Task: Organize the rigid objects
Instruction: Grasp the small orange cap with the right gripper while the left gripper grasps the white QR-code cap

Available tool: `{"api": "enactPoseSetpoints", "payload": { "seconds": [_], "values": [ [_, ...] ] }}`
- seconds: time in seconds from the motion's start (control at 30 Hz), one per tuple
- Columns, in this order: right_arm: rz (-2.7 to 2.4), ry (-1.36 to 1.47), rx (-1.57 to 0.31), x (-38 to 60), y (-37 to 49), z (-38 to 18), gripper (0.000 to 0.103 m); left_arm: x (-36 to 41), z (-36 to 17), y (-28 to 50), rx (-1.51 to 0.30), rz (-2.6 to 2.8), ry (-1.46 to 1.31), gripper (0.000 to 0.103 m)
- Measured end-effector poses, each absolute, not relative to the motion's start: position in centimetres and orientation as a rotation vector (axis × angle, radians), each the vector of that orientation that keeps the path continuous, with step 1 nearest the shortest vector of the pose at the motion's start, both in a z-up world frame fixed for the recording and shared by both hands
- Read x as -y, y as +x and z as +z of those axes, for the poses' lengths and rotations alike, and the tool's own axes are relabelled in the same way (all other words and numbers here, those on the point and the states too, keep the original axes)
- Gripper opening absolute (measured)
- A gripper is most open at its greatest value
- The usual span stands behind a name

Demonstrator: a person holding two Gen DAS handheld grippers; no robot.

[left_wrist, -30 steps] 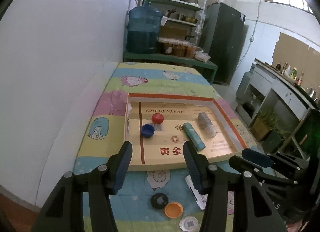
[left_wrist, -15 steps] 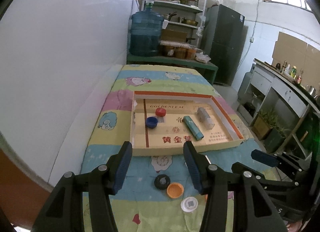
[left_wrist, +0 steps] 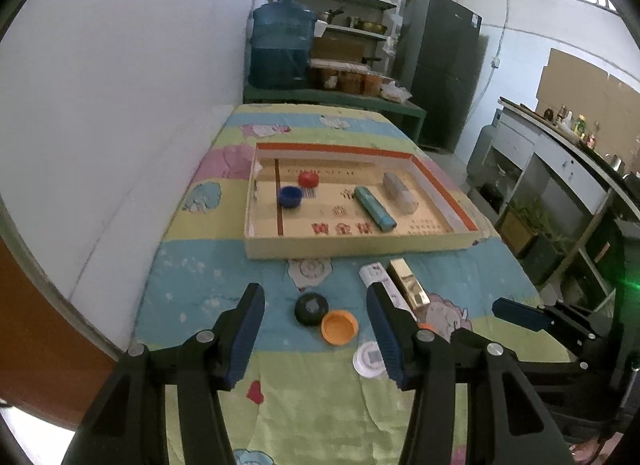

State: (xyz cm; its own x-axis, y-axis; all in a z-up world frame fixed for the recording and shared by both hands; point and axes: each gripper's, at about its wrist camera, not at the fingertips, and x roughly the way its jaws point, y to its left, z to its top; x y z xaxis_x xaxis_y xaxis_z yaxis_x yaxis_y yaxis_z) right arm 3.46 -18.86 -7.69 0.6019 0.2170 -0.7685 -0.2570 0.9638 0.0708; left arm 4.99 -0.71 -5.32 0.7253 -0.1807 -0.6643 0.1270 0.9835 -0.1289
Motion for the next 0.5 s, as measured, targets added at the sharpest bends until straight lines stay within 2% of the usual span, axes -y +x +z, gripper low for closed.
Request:
{"api": "enactPoseSetpoints", "payload": {
  "seconds": [0.5],
  "values": [
    [0.294, -0.093, -0.919, 17.3, 3.5, -11.1, 0.064, 1.9, -8.3, 3.6, -0.785, -0.218, -0.076, 0.053]
  ]
}}
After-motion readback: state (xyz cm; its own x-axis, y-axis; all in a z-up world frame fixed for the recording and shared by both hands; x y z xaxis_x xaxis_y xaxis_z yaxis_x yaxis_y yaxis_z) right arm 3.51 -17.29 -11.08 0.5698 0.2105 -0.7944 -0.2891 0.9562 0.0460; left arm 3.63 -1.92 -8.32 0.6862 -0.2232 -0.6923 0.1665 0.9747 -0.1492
